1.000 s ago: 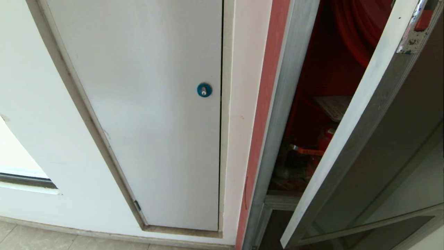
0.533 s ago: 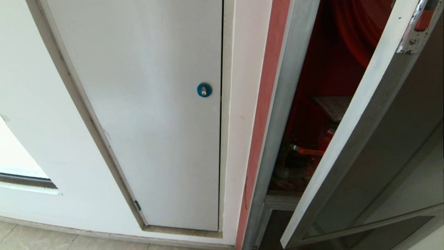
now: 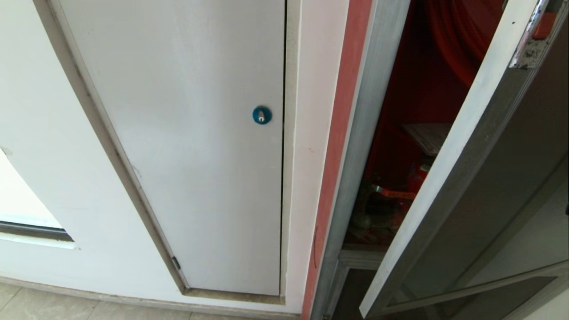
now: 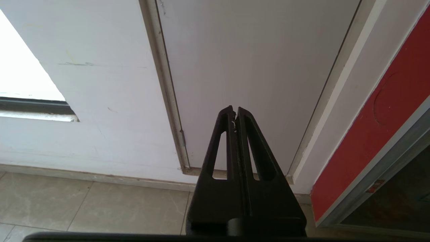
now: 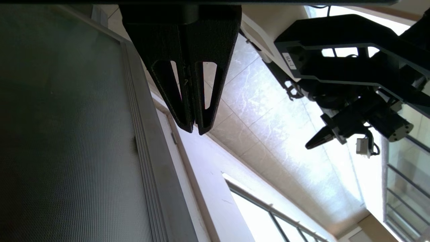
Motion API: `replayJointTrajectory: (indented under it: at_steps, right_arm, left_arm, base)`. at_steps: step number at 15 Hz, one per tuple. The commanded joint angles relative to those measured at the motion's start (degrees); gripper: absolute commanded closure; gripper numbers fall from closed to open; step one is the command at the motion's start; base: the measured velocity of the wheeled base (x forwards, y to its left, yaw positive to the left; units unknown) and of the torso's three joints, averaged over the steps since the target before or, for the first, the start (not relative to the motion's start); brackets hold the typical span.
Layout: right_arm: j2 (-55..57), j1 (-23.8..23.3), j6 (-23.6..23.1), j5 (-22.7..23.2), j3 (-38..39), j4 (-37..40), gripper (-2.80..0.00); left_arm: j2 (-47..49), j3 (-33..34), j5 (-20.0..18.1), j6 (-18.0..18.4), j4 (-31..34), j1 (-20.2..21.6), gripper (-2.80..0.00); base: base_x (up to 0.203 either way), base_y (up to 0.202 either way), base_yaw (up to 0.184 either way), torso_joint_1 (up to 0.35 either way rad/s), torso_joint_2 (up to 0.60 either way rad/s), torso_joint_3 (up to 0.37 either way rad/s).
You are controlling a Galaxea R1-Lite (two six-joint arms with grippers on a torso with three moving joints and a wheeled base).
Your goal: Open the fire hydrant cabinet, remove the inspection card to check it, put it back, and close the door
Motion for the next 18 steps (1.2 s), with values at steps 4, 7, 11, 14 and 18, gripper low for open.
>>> replayJointTrajectory:
  at_steps: [4,7,11,14,18]
  right_arm:
    - [5.26,8.09,-0.03,-5.77,-3.92,-0.77,0.00]
    - [8.14,9.10,0.04,-6.47,-5.31,-3.21,0.00]
    - [14.06,9.41,0.27,-7.23,-9.72,-4.41,0.00]
    - [18.09,9.60,0.48,-8.00,-12.84,-4.52,0.00]
    - [22.61,9.62,0.59,-9.87,-16.92,-5.75,0.00]
  left_arm:
    - [0.07,0.09,-0.02,-0.02,-0.02,0.02,0.00]
    - [0.07,0.09,0.01,-0.02,-0.02,0.02,0.00]
    - [0.07,0.09,0.01,-0.02,-0.02,0.02,0.00]
    - [0.07,0.09,0.01,-0.02,-0.02,0.11,0.00]
    - [0.07,0.09,0.01,-0.02,-0.02,0.07,0.00]
  base:
    - [0.000,0.000,0.000,0.000,0.00,0.000]
    - [0.000,0.000,0.000,0.000,0.00,0.000]
    - [0.000,0.000,0.000,0.000,0.00,0.000]
    - [0.000,0.000,0.000,0.000,0.00,0.000]
    - [0.000,0.000,0.000,0.000,0.00,0.000]
